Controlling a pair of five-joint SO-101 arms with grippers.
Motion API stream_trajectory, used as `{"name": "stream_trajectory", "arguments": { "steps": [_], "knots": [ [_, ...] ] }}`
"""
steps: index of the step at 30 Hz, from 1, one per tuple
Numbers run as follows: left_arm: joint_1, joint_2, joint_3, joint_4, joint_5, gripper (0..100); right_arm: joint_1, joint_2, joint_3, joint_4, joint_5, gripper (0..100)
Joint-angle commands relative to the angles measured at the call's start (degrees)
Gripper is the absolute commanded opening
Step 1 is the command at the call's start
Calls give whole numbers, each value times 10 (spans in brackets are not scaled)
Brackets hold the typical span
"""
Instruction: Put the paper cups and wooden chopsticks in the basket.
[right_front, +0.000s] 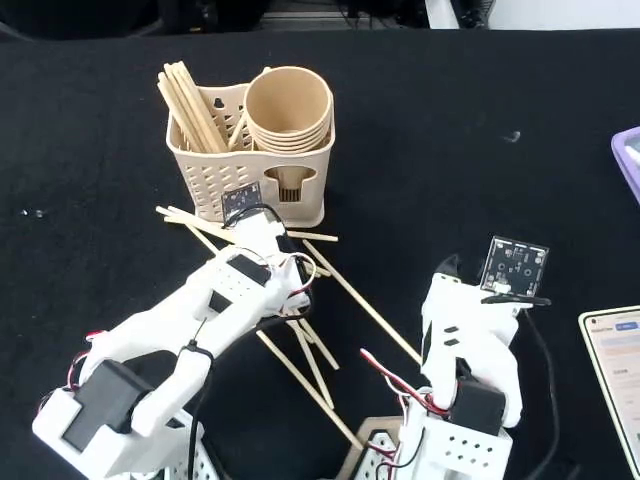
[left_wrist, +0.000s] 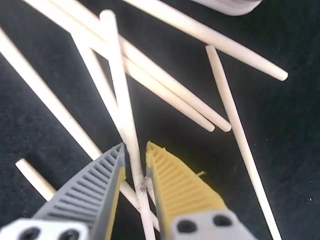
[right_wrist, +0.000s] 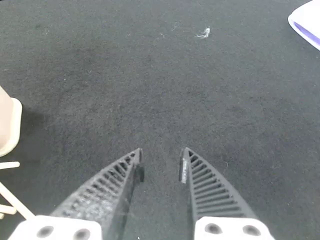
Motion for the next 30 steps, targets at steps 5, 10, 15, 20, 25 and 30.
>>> {"name": "stream_trajectory", "arguments": {
  "steps": [5,10,15,20,25,30],
  "knots": [
    [13,-7,7,1,49,30,8,-55,-21,-11,1,124],
    [45,-98,17,42,48,30,8,-55,-21,-11,1,124],
    [34,-194,69,42,35,36,8,-55,-20,-11,1,124],
    [-15,-233,124,11,30,195,8,-55,-19,-11,1,124],
    [-29,-253,165,11,29,295,8,-55,-18,-11,1,124],
    [-49,-292,171,12,7,296,8,-55,-17,-11,1,124]
  ]
}}
